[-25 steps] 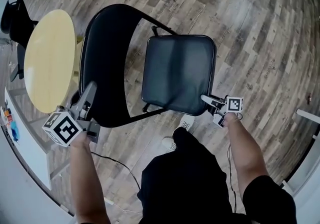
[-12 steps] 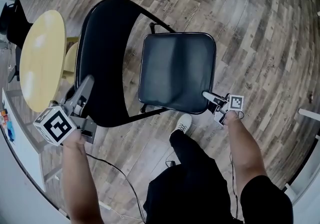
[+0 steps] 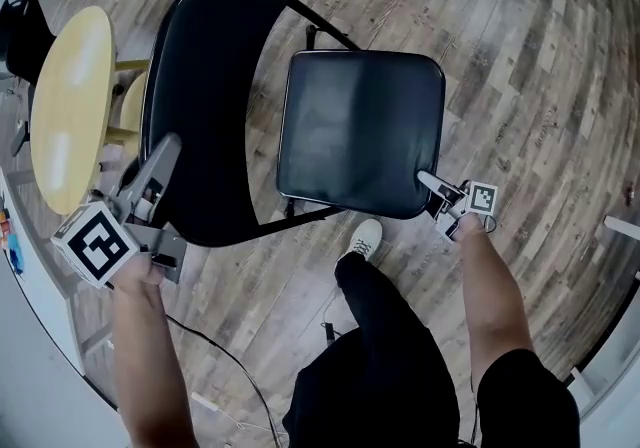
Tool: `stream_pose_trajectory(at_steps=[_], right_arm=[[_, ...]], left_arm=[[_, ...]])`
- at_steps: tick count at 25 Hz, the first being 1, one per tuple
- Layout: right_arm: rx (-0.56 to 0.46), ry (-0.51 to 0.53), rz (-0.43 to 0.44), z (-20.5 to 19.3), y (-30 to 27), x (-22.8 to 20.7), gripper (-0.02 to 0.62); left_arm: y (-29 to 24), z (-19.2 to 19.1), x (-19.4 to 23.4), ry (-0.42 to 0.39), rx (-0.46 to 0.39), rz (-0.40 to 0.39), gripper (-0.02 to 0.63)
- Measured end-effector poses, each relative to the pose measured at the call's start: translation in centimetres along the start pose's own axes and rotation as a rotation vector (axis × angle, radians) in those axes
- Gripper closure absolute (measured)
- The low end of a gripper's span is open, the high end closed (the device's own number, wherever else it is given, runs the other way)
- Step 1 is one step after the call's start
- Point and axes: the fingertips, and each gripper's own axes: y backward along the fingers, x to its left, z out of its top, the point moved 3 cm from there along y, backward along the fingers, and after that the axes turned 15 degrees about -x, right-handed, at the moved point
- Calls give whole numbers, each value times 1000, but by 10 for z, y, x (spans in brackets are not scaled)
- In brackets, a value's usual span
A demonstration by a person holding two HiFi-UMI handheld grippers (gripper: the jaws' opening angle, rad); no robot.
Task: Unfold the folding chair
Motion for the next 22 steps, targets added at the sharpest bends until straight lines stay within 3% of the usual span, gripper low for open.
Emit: stream_pose_trajectory(at_steps=[15,22], right_arm=[[-83,-45,14,0,16,-57,394],[-80,-55,28,-1,20,-67,391]], left_arm=[[-2,-31,36,71,-9,-29,499],[-3,-37,38,117,-20,-101,499]])
